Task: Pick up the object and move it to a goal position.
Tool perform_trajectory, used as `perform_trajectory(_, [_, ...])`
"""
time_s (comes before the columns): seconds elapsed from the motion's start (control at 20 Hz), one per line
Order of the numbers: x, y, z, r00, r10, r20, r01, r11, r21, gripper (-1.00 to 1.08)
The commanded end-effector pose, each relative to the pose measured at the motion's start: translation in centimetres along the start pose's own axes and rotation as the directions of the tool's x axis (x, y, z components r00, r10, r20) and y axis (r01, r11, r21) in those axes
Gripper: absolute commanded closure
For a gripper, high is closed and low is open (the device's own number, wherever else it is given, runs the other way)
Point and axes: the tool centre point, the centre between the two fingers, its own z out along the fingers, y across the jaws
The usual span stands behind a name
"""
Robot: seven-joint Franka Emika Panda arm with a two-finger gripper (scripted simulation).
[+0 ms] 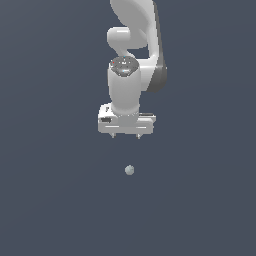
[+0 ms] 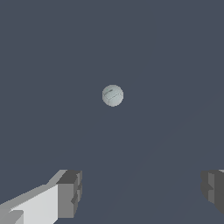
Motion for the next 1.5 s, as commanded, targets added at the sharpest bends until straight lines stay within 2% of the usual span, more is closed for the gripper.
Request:
perform_trajectory(0.0, [0.0, 0.0, 0.0, 1.000, 0.000, 0.000, 0.000, 1.000, 0.000, -0.92])
perform_trajectory(0.85, [0.0, 0.1, 0.4, 0.999, -0.034, 0.011, 0.034, 0.999, 0.001, -0.92])
perform_trajectory(1.2, [1.3, -0.2, 1.6, 0.991, -0.137, 0.014, 0.137, 0.991, -0.004, -0.92])
perform_trajectory(1.45, [2.8, -0.5, 3.2, 0.967, -0.255, 0.019, 0.255, 0.967, -0.007, -0.92])
